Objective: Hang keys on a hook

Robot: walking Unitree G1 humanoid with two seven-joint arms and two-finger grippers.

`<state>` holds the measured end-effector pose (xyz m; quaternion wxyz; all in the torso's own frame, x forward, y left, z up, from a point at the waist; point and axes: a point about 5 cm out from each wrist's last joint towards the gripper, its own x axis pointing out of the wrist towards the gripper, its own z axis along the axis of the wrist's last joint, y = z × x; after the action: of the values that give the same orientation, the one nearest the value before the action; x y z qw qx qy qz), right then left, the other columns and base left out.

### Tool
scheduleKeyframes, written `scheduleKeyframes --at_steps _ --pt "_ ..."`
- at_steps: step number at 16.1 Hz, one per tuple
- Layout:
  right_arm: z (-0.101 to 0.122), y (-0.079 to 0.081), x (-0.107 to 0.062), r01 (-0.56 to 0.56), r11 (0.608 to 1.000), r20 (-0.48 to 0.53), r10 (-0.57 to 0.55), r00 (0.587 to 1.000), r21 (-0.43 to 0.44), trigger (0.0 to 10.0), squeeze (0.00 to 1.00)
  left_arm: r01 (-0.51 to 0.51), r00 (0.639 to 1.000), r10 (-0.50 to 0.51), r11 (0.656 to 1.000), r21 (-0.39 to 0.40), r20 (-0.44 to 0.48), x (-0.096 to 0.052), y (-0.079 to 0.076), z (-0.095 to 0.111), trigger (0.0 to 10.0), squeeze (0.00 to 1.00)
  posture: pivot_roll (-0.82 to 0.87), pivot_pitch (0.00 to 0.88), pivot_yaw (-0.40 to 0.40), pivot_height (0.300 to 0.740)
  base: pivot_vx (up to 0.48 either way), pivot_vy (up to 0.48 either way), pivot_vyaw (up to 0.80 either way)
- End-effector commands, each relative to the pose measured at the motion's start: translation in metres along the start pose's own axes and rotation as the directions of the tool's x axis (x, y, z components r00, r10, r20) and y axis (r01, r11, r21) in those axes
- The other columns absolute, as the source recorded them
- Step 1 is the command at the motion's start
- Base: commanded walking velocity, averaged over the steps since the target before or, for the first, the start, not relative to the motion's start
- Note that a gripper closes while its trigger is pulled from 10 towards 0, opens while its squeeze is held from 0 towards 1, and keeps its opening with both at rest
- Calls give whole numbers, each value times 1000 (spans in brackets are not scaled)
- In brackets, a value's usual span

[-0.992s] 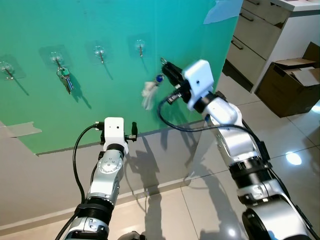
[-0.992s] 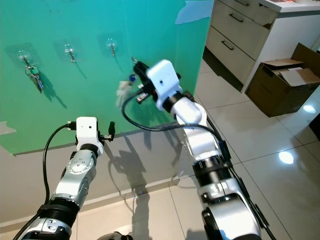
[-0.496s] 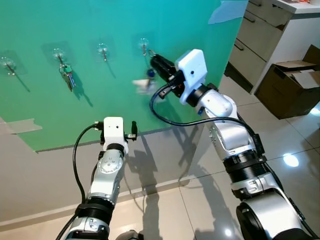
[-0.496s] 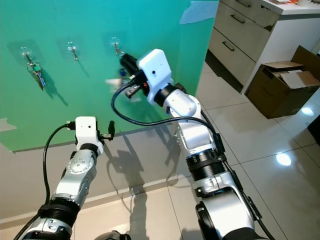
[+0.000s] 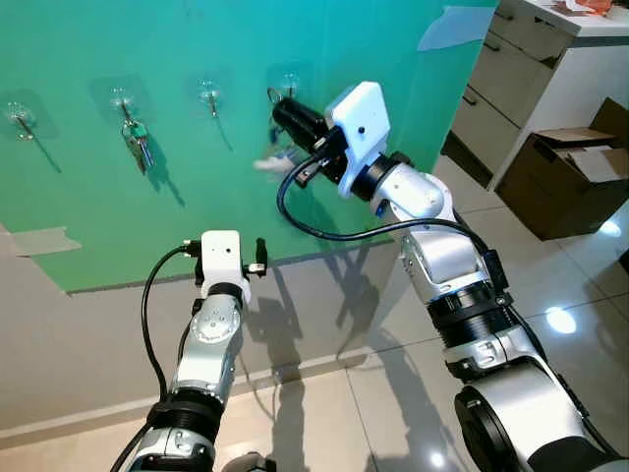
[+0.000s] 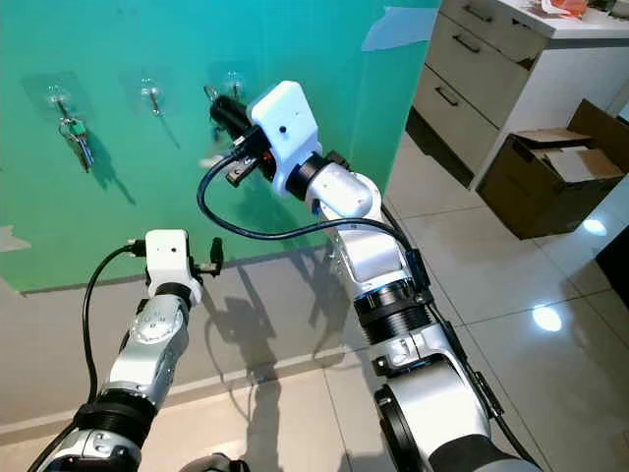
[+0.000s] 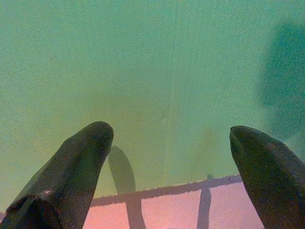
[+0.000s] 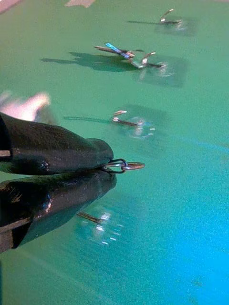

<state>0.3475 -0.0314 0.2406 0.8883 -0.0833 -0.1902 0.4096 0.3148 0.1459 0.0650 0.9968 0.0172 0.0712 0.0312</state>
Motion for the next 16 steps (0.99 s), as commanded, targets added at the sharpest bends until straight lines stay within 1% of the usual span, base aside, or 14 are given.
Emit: scheduleKeyframes --at_steps 1,5,7,14,16 --pt "4 -1 4 -10 1000 15 10 1000 -7 10000 0 -17 1000 17 1000 -1 6 -1 2 1 10000 0 -24 0 -22 740 0 0 0" --pt "-3 -4 4 22 1000 -13 -22 1000 -5 10000 0 -20 1000 20 1000 3 2 -1 3 0 10000 0 -25 0 -16 740 0 0 0" --pt "-11 -15 3 93 996 -53 -94 994 -17 10000 0 -17 1000 17 1000 5 1 -1 3 0 10000 0 -29 0 -12 740 0 0 0" --pt "-14 -25 4 131 990 -61 -134 989 -52 10000 0 -17 1000 17 1000 6 1 -1 4 1 10000 0 -24 0 -13 740 0 0 0" --pt "-21 -26 4 137 990 -90 -141 986 -45 10000 0 -21 1000 21 1000 5 2 -1 5 1 10000 0 -20 0 -16 740 0 0 0"
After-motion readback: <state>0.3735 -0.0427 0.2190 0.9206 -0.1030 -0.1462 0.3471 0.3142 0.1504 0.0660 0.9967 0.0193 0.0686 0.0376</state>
